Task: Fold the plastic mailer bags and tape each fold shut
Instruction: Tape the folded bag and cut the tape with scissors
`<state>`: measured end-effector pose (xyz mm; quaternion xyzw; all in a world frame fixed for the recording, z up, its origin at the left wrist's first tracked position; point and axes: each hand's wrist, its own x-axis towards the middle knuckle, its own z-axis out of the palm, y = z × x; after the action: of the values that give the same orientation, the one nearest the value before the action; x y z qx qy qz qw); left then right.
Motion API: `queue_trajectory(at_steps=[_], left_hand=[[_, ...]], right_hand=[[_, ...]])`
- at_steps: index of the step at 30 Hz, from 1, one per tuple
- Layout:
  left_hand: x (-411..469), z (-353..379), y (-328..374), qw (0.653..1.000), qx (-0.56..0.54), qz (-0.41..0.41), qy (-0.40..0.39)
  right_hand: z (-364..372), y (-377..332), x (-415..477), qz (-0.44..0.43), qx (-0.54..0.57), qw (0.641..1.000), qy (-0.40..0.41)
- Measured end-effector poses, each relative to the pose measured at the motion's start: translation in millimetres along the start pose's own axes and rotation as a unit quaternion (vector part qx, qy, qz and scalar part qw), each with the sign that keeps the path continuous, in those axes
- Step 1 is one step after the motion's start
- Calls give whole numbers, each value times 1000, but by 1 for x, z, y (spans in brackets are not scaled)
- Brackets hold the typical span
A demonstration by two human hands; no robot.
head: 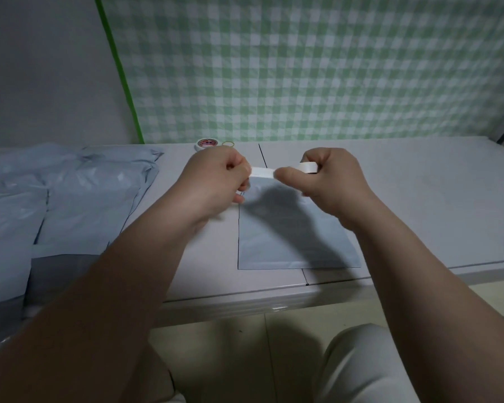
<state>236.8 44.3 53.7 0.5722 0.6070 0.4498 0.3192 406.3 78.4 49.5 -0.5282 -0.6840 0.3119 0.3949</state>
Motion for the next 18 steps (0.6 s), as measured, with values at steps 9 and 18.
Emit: queue_trajectory(at_steps=[9,18], left_hand=[[14,3,-30,975,-128,-163,-76],[31,5,-53,979,159,-93,-87]], right_hand=[[24,21,1,154,225,961,-56],[42,32,5,101,117,988,-30]])
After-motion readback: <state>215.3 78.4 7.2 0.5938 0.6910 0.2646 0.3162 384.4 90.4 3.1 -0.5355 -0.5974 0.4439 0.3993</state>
